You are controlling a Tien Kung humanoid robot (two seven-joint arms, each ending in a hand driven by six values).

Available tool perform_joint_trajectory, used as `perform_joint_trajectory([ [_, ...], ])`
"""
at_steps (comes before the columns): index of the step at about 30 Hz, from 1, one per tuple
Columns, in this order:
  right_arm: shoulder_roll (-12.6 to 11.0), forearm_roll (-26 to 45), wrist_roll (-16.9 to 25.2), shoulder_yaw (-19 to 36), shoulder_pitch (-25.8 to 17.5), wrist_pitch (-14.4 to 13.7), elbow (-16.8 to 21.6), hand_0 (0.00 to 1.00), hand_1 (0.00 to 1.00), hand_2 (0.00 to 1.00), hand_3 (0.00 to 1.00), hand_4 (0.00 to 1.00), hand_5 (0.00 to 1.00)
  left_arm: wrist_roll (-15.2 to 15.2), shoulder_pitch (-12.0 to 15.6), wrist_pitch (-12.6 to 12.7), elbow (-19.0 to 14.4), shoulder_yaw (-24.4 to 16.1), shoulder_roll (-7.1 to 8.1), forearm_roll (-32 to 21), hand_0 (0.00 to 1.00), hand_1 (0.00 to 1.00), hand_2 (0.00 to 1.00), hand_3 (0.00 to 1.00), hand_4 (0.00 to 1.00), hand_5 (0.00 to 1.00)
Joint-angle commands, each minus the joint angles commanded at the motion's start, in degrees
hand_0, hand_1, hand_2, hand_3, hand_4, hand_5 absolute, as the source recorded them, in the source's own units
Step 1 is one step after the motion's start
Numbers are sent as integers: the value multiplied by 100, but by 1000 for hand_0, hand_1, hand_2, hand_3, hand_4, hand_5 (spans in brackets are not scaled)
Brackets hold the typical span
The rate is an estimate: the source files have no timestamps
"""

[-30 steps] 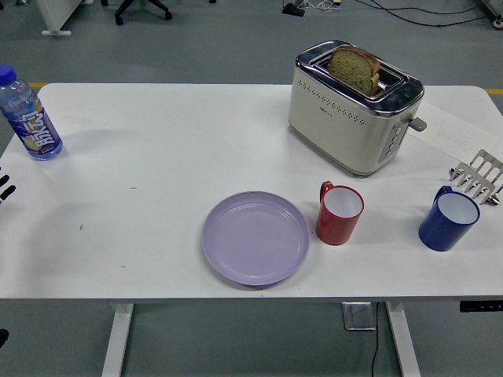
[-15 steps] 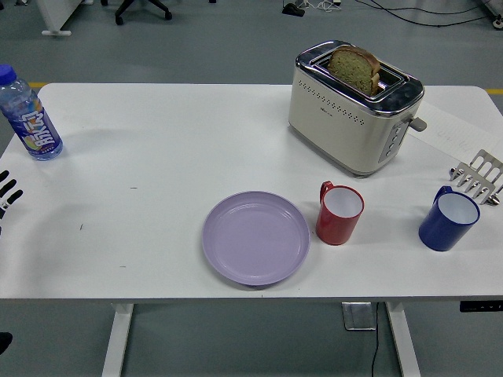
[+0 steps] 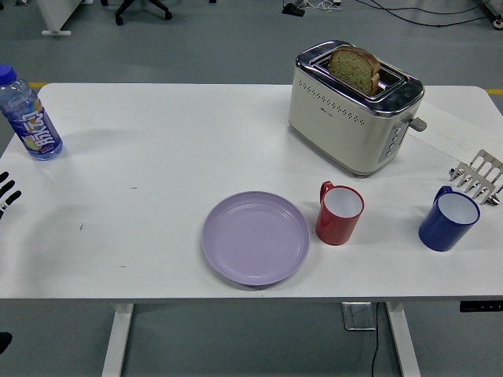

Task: Push plate across desktop

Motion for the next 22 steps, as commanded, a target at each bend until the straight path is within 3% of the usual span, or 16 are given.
perform_joint_trajectory([
  [22, 3, -20, 3, -2, 64, 9, 0, 604, 547, 652, 613, 142, 349, 0, -53, 89, 27, -72, -30, 2, 722, 749, 747, 750, 489, 998],
])
